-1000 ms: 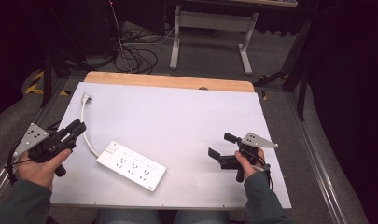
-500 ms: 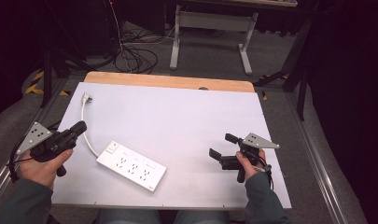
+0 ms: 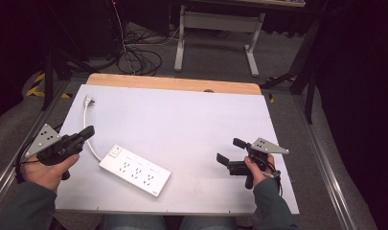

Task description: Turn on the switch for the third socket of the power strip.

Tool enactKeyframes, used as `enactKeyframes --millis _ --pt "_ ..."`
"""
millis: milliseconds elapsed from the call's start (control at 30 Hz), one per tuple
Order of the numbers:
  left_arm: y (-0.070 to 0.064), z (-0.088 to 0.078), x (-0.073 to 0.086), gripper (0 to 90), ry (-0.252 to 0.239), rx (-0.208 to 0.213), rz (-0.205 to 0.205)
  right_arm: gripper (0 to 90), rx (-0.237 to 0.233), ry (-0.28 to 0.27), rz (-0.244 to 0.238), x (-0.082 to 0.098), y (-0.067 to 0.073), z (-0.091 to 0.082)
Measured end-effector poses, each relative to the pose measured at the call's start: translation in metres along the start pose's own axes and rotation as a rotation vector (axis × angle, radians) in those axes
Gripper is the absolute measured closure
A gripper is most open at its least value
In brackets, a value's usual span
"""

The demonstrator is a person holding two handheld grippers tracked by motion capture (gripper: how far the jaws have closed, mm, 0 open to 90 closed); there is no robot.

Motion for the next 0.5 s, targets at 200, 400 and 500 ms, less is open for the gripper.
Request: enactKeyframes --millis 200,400,500 --pt "-0.003 0.005 0.001 89.9 0.018 0.021 0.013 1.5 0.005 0.0 0.001 0.001 0.0 -0.002" --pt "-0.009 0.011 0.003 89.9 0.049 0.037 0.049 1.5 0.006 0.007 0.001 0.002 -0.001 -0.003" --pt "-0.011 0.014 0.004 89.9 0.065 0.045 0.063 1.6 0.007 0.011 0.003 0.002 -0.001 -0.003"
Point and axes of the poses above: each handheld gripper's, and its own axes: z roughly forward along the jaws, x roughly out of its underside, y roughly to its left, the point moved 3 cm from there along z, roughly forward along the jaws, and after that the axes turned 15 degrees about -z, right-handed, at the moved point
